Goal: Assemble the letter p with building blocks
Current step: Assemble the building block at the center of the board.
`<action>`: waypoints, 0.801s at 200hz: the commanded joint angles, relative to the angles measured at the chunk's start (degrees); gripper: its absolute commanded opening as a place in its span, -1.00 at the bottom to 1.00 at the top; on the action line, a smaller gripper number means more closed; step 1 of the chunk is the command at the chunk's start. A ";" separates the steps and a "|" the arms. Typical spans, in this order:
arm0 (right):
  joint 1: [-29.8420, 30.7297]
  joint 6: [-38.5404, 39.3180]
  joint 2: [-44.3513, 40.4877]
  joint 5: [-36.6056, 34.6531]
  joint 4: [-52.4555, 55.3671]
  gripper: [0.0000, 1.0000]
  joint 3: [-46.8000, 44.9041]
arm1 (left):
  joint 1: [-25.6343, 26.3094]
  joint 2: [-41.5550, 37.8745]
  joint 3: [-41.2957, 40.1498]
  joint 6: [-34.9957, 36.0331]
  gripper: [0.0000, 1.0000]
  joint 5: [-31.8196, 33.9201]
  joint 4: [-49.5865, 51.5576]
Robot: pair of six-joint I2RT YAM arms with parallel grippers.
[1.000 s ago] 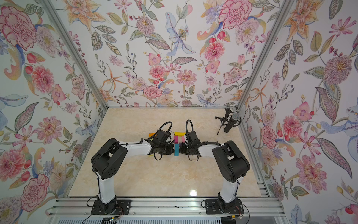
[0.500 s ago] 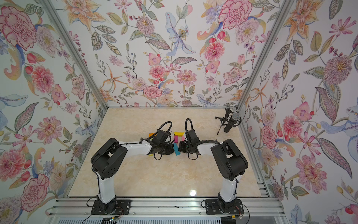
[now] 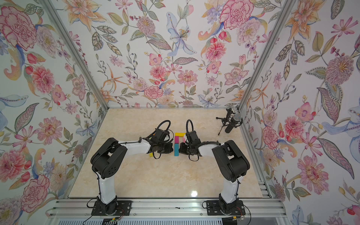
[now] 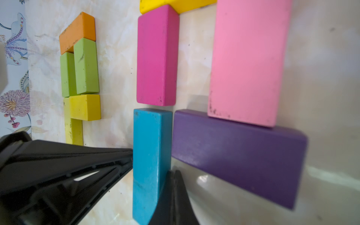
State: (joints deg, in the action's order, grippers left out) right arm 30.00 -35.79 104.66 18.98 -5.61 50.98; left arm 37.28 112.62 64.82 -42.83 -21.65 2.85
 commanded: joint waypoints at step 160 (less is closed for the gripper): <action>-1.23 1.37 1.89 0.33 4.62 -1.00 1.28 | 0.60 3.90 0.96 -0.12 -1.00 -1.78 0.98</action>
State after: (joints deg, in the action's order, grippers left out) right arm 29.15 -35.29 104.75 19.99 -4.67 51.42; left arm 37.47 114.61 66.70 -42.87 -23.77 1.72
